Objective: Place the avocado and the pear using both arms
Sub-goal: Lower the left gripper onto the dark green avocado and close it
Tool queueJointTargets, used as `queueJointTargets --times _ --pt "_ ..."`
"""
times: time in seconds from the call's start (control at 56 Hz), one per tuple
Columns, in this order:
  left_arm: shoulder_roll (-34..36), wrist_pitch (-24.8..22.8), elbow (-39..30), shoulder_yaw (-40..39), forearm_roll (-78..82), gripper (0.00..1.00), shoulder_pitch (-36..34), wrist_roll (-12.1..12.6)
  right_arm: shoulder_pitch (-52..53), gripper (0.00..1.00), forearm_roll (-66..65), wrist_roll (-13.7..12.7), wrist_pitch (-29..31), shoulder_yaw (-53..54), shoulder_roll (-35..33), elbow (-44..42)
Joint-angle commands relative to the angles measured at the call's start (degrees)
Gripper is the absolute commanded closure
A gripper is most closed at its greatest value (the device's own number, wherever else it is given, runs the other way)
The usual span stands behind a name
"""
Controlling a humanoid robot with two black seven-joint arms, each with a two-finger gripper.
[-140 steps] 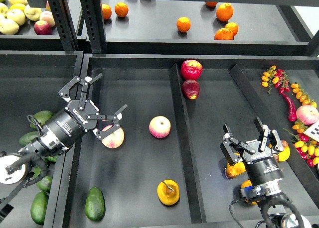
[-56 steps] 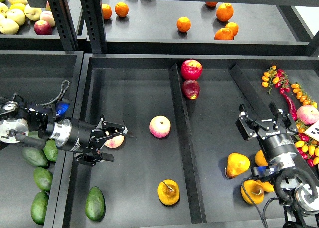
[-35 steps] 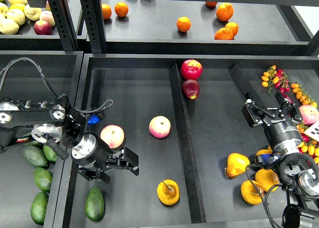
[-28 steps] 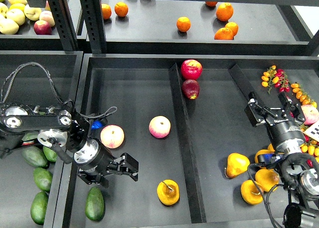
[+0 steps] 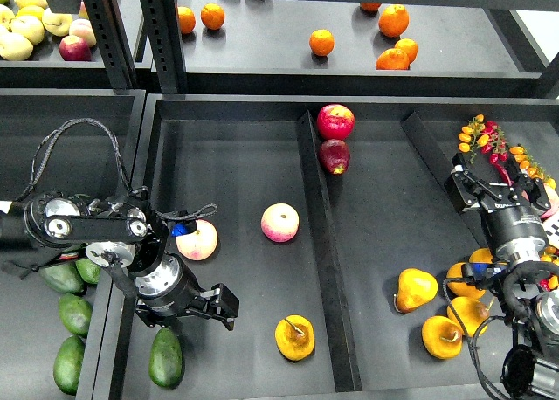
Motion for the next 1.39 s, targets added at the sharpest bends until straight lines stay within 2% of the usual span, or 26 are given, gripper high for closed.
queueJointTargets --times 0.0,0.25,0.535,0.803,1.374 --pt "-0.72 0.01 0.29 2.97 0.04 0.0 -0.52 0.0 -0.01 0.0 0.09 0.0 0.0 0.51 0.0 0.09" --pt "-2.92 0.01 0.64 5.61 0.04 0.01 -0.7 0.0 -0.36 0.0 0.35 0.0 0.0 1.74 0.0 1.23" --pt "-6.08 0.01 4.16 7.9 -0.05 0.0 -0.79 0.0 -0.36 0.0 0.35 0.0 0.0 1.83 0.0 2.99" --pt "-6.26 0.01 4.6 11.76 0.04 0.0 -0.87 0.0 -0.45 0.0 0.35 -0.09 -0.09 1.83 0.0 4.83" --pt "-10.48 0.01 9.26 13.17 -0.49 0.01 -0.44 0.0 -0.45 0.0 0.53 -0.18 -0.09 1.74 0.0 6.24"
